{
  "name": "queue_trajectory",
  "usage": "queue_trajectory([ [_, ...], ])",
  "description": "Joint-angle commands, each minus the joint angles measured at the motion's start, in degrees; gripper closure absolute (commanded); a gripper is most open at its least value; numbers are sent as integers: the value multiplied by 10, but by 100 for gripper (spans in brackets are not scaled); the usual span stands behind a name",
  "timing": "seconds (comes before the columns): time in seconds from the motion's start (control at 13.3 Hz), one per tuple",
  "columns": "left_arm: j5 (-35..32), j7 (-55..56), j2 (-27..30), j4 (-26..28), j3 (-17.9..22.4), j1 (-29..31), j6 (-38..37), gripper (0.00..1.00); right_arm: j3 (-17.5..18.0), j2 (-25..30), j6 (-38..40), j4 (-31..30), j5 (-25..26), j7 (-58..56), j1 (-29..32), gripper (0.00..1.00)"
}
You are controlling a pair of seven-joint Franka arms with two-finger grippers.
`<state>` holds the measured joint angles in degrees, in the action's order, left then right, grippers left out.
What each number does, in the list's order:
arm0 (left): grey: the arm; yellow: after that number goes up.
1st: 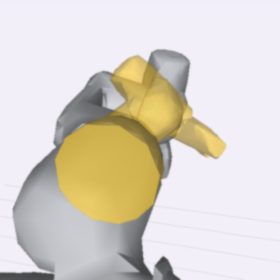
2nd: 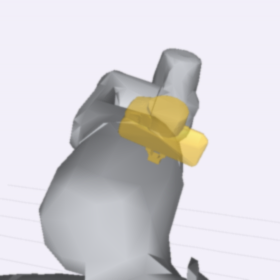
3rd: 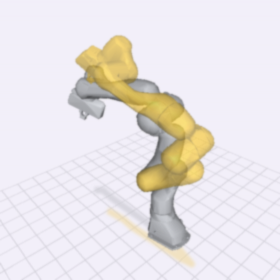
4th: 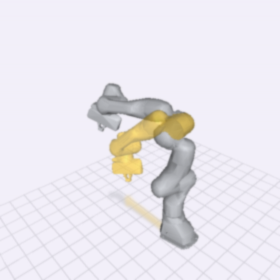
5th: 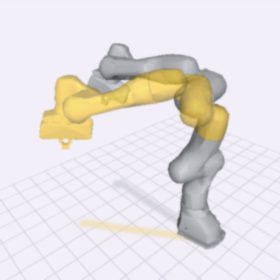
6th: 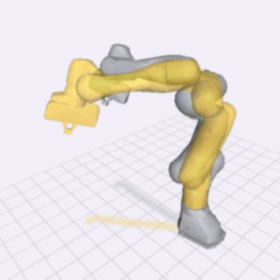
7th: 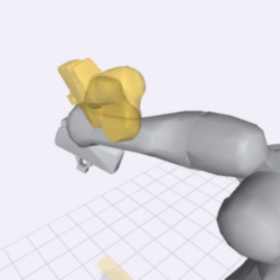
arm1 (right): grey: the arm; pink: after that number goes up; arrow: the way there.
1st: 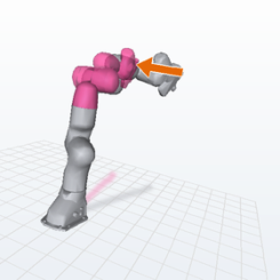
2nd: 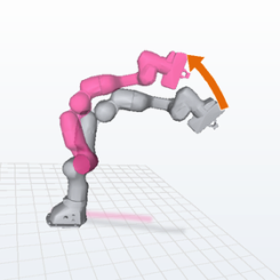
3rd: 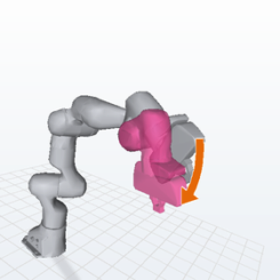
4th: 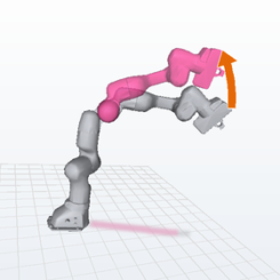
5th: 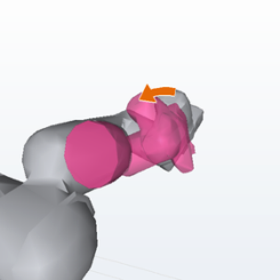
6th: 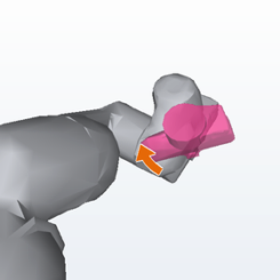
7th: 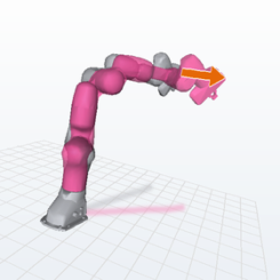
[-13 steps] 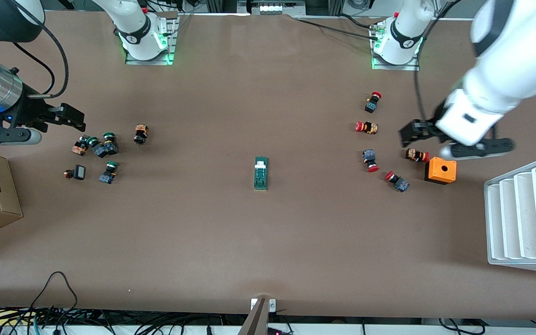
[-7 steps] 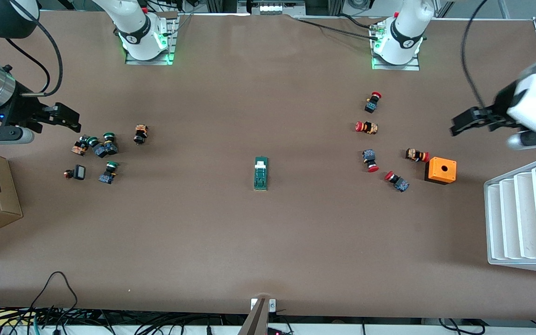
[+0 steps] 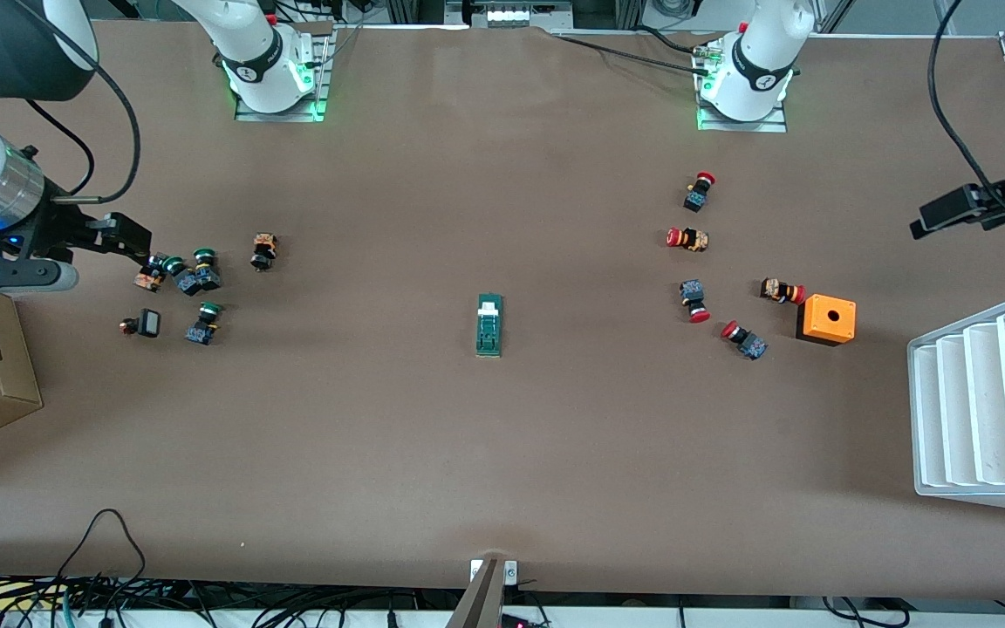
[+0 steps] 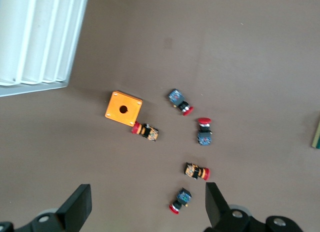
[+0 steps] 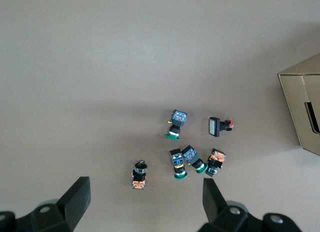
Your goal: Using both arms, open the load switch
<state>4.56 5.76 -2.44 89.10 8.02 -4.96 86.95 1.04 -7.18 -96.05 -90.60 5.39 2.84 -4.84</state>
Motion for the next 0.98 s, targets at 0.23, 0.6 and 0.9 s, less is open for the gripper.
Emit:
queue_trajectory([
  [0.23, -2, 1, 10, -16, -34, 49, -24, 0, 1, -4, 6, 14, 5, 1, 1, 1],
  [0.6, -10, 1, 11, -19, -35, 41, -27, 0, 1, -3, 7, 15, 2, 1, -1, 1],
  [0.9, -22, -7, 11, -34, -49, 44, -29, 0, 2, -1, 10, 15, 2, 1, -2, 1],
])
